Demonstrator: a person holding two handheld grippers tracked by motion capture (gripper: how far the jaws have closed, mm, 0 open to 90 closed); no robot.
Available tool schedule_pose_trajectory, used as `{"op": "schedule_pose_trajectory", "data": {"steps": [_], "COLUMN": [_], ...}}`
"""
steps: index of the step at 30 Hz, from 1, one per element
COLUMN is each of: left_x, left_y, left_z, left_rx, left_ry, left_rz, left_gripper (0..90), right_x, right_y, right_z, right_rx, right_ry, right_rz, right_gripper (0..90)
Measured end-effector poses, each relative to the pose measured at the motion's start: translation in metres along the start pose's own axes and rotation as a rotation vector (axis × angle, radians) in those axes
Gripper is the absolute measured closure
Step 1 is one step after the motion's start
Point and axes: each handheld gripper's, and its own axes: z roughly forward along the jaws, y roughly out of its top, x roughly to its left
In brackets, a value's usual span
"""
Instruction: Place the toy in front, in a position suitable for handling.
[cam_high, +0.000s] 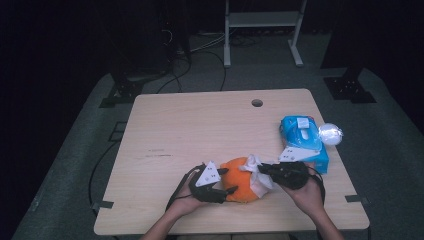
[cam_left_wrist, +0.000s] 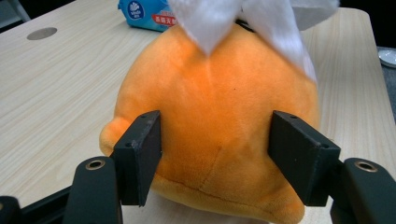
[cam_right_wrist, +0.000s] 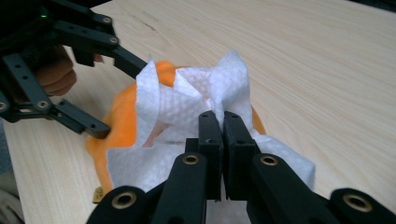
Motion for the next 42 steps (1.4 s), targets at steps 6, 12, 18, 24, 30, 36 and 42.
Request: {"op": "schedule_pose_trajectory", "data": {"steps": [6, 12, 18, 24, 30, 36, 42], "left_x": [-0.004, 0.003, 0.004, 0.012, 0.019, 0.010, 0.005], "left_y": [0.009, 0.002, 0.000, -0.004, -0.008, -0.004, 0.000], "left_z": [-0.004, -0.001, 0.000, -0.001, -0.001, 0.001, -0.003], "left_rx": [-0.074, -0.025, -0.019, 0.002, -0.012, -0.014, -0.001], "left_ry": [0.022, 0.016, 0.013, 0.023, 0.002, -0.010, -0.001], "left_rz": [0.037, -0.026, -0.052, -0.093, -0.158, -0.120, -0.079], "left_gripper": [32.1, 34.6, 35.2, 33.5, 35.0, 36.8, 35.2], "right_x": [0.009, 0.018, 0.002, 0.023, 0.028, 0.009, 0.006], "right_y": [-0.002, 0.003, -0.005, -0.004, -0.005, -0.009, -0.008], "right_z": [0.005, 0.006, 0.000, -0.002, -0.003, -0.004, 0.000], "right_rx": [-0.009, -0.011, 0.001, -0.012, 0.000, -0.011, -0.016], "right_ry": [0.034, 0.045, 0.016, 0.075, 0.104, 0.037, 0.018], "right_rz": [0.003, -0.045, -0.005, -0.072, -0.100, 0.001, 0.034], "right_gripper": [86.8, 86.6, 86.6, 86.4, 86.2, 86.3, 86.3]}}
